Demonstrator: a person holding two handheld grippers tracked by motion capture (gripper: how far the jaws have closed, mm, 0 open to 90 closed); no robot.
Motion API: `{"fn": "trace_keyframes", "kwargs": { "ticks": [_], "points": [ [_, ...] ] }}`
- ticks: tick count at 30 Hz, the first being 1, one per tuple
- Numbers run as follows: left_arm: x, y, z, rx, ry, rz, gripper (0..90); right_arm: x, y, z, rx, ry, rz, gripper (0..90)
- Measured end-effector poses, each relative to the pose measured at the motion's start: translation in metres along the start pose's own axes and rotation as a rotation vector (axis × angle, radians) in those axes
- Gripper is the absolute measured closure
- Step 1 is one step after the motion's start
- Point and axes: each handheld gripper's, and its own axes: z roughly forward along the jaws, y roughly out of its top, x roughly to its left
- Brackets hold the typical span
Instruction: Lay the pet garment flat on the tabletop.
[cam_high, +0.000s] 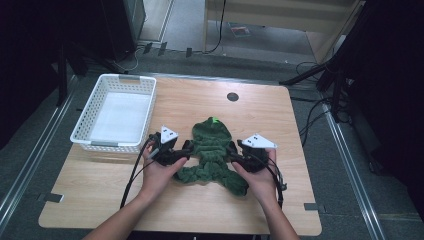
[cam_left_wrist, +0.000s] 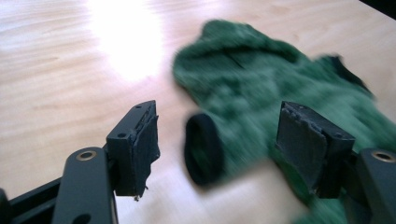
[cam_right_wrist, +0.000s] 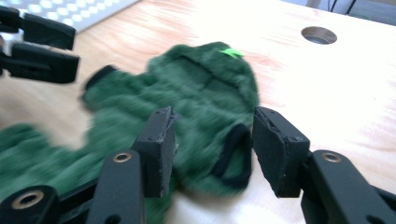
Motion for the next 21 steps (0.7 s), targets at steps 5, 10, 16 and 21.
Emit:
{"fn": "trace_keyframes", "kwargs": {
  "ticks": [5,10,16,21],
  "points": [
    [-0.019,-0.014,0.008,0.126,-0.111,0.028,38.8,0.016,-0.021,-0.004,0.104,0.086,0.075,47.7],
    [-0.031,-0.020,0.023,0.197,-0.089,0.075,39.0,0.027,-0.036,0.015,0.187,0.058,0.053,50.7],
    [-0.037,-0.023,0.020,0.194,-0.098,0.194,78.8,0.028,-0.043,0.021,0.200,0.022,0.007,77.8],
    [-0.018,-0.023,0.014,0.200,-0.065,0.184,86.2,0.017,-0.045,0.014,0.215,-0.042,-0.011,82.3]
  ]
}}
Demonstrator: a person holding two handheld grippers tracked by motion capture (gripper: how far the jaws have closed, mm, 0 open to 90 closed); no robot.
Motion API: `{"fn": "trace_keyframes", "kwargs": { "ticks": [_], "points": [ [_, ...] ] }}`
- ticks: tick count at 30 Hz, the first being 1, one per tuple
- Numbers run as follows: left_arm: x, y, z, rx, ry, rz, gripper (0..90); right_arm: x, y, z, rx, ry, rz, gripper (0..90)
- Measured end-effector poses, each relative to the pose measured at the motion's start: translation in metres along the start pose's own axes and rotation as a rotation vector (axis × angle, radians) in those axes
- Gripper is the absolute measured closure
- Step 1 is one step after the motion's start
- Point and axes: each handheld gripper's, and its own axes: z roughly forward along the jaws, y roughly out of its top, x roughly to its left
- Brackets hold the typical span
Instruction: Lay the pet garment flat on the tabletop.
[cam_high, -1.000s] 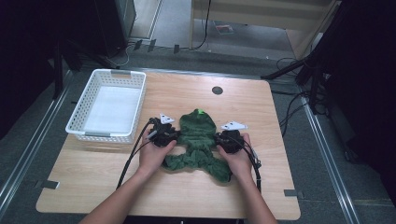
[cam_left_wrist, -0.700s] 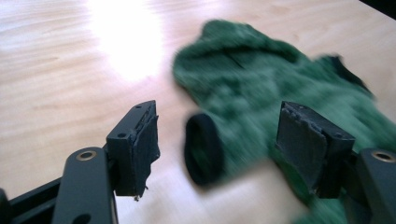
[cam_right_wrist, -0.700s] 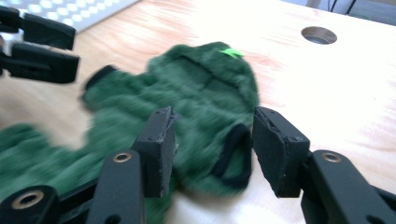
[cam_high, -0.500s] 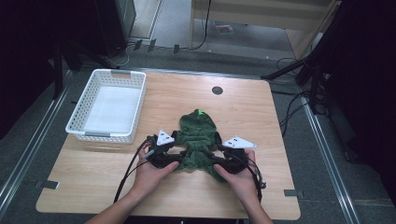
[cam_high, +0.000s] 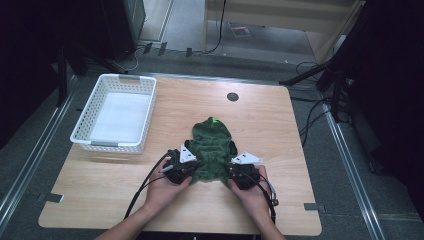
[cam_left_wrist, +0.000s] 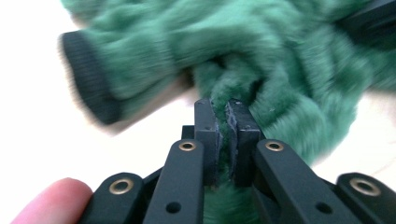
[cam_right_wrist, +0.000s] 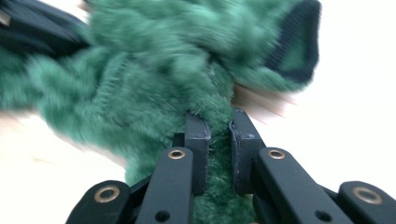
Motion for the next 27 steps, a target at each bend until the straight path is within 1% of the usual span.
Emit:
{"fn": "trace_keyframes", "kwargs": {
  "ticks": [2,3,4,5,6,7,8,9,10,11,13,15,16,17,18,19,20,22,24,25,26,27],
  "points": [
    [0.007,-0.003,-0.004,0.006,0.023,0.010,86.6,-0.007,-0.004,-0.002,0.013,-0.022,-0.010,83.3],
    [0.009,-0.005,-0.005,0.005,0.013,0.011,86.6,-0.010,-0.005,-0.002,0.008,-0.012,-0.002,83.3],
    [0.011,-0.006,-0.005,-0.008,-0.022,-0.003,86.4,-0.012,-0.006,-0.003,0.005,-0.003,0.013,83.2],
    [0.011,-0.007,-0.005,-0.014,-0.054,0.009,85.4,-0.012,-0.006,-0.003,0.004,0.014,0.025,82.3],
    [0.009,-0.008,-0.006,-0.024,-0.043,0.025,83.3,-0.012,-0.006,-0.002,0.002,0.044,0.024,79.5],
    [0.008,-0.009,-0.007,-0.036,-0.042,0.015,79.6,-0.010,-0.006,-0.001,-0.012,0.086,0.021,72.9],
    [0.009,-0.009,-0.008,-0.050,-0.062,-0.014,72.9,-0.008,-0.006,-0.001,-0.032,0.116,0.014,62.3],
    [0.011,-0.009,-0.010,-0.063,-0.093,-0.047,64.1,-0.006,-0.006,-0.002,-0.040,0.127,0.007,55.9],
    [0.014,-0.009,-0.013,-0.082,-0.105,-0.075,56.3,-0.004,-0.005,-0.004,-0.056,0.130,-0.009,52.4],
    [0.016,-0.010,-0.018,-0.107,-0.118,-0.090,51.4,-0.003,-0.004,-0.009,-0.081,0.131,-0.021,48.9],
    [0.022,-0.012,-0.028,-0.149,-0.157,-0.119,45.5,-0.004,-0.004,-0.019,-0.118,0.152,-0.005,45.7],
    [0.026,-0.016,-0.039,-0.169,-0.158,-0.119,42.4,-0.010,-0.006,-0.034,-0.155,0.164,0.016,45.2],
    [0.027,-0.019,-0.042,-0.173,-0.160,-0.122,41.9,-0.012,-0.009,-0.040,-0.166,0.163,0.022,45.2],
    [0.029,-0.024,-0.046,-0.171,-0.162,-0.133,41.8,-0.014,-0.011,-0.044,-0.170,0.161,0.029,45.2],
    [0.031,-0.029,-0.047,-0.155,-0.171,-0.138,41.7,-0.018,-0.016,-0.050,-0.168,0.159,0.036,45.3],
    [0.031,-0.034,-0.048,-0.141,-0.170,-0.138,41.4,-0.020,-0.021,-0.053,-0.162,0.162,0.050,45.5],
    [0.030,-0.039,-0.048,-0.127,-0.165,-0.136,41.4,-0.022,-0.027,-0.055,-0.152,0.166,0.062,45.5],
    [0.029,-0.046,-0.047,-0.082,-0.145,-0.124,43.0,-0.023,-0.038,-0.058,-0.125,0.176,0.077,46.0],
    [0.030,-0.051,-0.047,-0.052,-0.142,-0.124,49.3,-0.021,-0.048,-0.058,-0.093,0.167,0.066,47.5],
    [0.030,-0.053,-0.048,-0.051,-0.144,-0.126,51.9,-0.021,-0.052,-0.058,-0.071,0.162,0.064,50.1],
    [0.030,-0.054,-0.048,-0.043,-0.140,-0.119,58.4,-0.021,-0.055,-0.058,-0.060,0.154,0.063,55.3],
    [0.028,-0.054,-0.048,-0.039,-0.121,-0.106,64.7,-0.021,-0.057,-0.058,-0.056,0.148,0.062,60.2]
  ]
}}
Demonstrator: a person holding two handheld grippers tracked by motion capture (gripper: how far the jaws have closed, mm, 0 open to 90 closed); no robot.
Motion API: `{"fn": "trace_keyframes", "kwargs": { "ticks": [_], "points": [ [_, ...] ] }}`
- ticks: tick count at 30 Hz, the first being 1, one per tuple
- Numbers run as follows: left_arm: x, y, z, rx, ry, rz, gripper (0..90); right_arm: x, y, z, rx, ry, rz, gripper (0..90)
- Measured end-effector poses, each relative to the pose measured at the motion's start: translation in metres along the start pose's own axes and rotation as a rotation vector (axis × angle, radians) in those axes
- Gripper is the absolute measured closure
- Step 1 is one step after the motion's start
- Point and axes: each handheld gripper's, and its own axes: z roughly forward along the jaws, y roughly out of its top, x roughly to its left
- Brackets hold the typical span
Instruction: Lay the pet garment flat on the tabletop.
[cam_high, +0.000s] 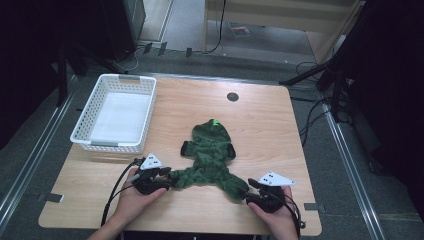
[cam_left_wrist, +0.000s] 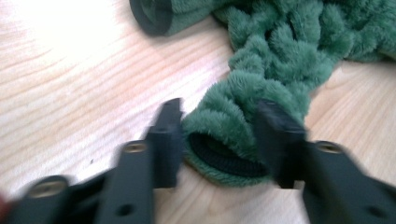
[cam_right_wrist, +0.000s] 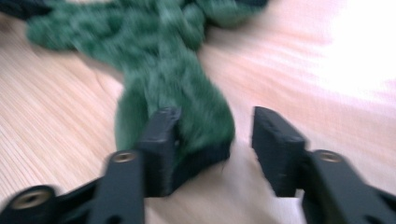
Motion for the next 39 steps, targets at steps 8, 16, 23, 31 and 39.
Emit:
{"fn": "trace_keyframes", "kwargs": {
  "ticks": [8,16,23,31,39],
  "points": [
    [0.004,-0.002,-0.007,0.016,0.023,0.040,84.4,0.001,-0.002,-0.002,0.058,-0.094,-0.036,86.4],
    [0.010,-0.006,-0.009,-0.014,-0.067,0.006,73.0,0.000,0.005,-0.006,0.011,0.025,0.001,69.1],
    [0.009,-0.007,-0.005,-0.013,-0.074,0.001,63.3,-0.002,0.062,0.007,-0.098,0.002,-0.044,55.9],
    [0.008,-0.009,-0.005,-0.021,-0.067,0.008,63.9,-0.015,0.096,0.091,0.052,0.016,-0.007,50.3],
    [0.009,-0.007,-0.004,-0.025,-0.034,-0.006,64.0,-0.023,0.095,0.109,0.046,-0.134,-0.022,51.4]
  ]
}}
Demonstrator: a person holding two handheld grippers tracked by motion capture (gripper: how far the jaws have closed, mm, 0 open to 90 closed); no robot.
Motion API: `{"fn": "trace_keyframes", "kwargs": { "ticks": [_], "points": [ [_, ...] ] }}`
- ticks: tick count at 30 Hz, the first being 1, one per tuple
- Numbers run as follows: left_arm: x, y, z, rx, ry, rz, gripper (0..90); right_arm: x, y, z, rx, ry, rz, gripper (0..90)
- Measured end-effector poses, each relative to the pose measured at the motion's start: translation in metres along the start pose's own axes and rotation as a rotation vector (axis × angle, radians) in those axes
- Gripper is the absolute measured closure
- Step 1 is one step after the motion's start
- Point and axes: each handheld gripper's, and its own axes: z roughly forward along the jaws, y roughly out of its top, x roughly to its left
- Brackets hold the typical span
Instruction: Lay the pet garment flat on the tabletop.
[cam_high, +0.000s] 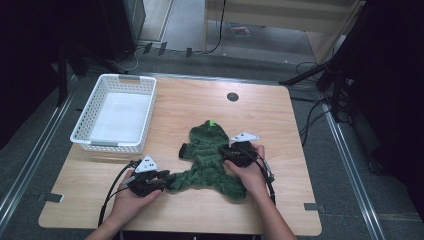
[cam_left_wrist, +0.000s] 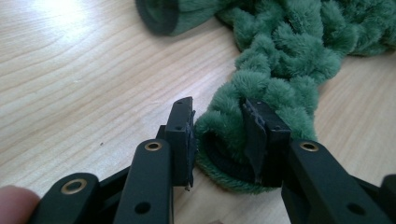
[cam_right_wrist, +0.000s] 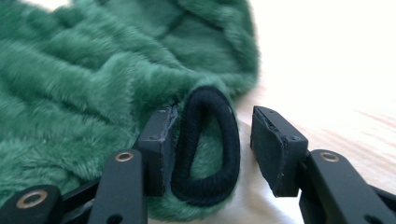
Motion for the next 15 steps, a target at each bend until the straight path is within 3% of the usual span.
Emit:
{"fn": "trace_keyframes", "kwargs": {
  "ticks": [3,5,8,10,15],
  "points": [
    [0.002,0.001,-0.003,-0.057,0.007,-0.006,58.4,-0.005,0.000,0.001,-0.019,-0.002,0.018,48.3],
    [0.002,-0.001,-0.010,-0.125,0.011,-0.013,48.2,-0.005,0.000,-0.005,-0.058,0.017,0.029,45.7],
    [0.006,-0.003,-0.021,-0.203,0.014,-0.040,39.2,-0.006,0.000,-0.025,-0.135,0.053,0.040,42.5],
    [0.008,-0.005,-0.028,-0.247,0.029,-0.054,33.5,-0.007,0.000,-0.041,-0.166,0.042,0.033,40.4],
    [0.012,-0.010,-0.051,-0.307,0.077,-0.059,19.3,-0.014,-0.008,-0.077,-0.216,0.057,0.030,28.7]
  ]
}}
